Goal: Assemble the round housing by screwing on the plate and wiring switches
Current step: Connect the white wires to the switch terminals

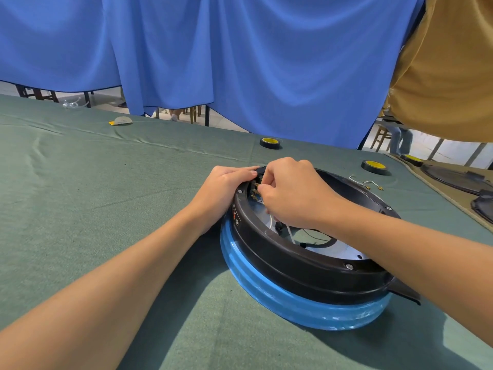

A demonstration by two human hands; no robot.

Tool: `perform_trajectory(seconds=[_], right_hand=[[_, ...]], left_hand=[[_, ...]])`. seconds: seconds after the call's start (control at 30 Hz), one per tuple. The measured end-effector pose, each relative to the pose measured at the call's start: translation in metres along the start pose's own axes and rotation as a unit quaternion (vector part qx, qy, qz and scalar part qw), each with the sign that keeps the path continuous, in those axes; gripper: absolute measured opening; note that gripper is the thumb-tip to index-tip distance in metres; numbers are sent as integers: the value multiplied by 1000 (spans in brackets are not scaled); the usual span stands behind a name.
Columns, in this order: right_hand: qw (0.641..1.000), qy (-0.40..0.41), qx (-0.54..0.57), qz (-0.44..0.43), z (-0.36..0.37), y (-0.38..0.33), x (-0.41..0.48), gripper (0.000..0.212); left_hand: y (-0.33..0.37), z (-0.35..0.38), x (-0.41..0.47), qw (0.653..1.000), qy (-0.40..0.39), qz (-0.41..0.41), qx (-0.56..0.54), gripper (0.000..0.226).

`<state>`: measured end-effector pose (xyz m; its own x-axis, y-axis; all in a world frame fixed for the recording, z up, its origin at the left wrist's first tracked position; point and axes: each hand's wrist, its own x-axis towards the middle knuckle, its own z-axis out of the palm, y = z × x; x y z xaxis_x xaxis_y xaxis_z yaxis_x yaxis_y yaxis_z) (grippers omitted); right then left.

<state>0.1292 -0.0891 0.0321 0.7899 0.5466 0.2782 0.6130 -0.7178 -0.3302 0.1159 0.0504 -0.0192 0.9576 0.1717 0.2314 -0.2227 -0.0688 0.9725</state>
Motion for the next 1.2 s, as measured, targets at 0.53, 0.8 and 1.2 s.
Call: perform_trajectory(seconds=[0.53, 0.8, 1.2], right_hand=[[999, -27, -23, -13, -7, -3, 5, 13], [999, -15, -22, -22, -35, 24, 6, 18], [981, 69, -15, 180, -32, 193, 22, 21]], left_hand=[[-3, -1, 2, 999, -16, 26, -30, 28], [-3, 1, 0, 996, -33, 33, -74, 39], [-3, 3, -2, 994, -32, 8, -100, 36]])
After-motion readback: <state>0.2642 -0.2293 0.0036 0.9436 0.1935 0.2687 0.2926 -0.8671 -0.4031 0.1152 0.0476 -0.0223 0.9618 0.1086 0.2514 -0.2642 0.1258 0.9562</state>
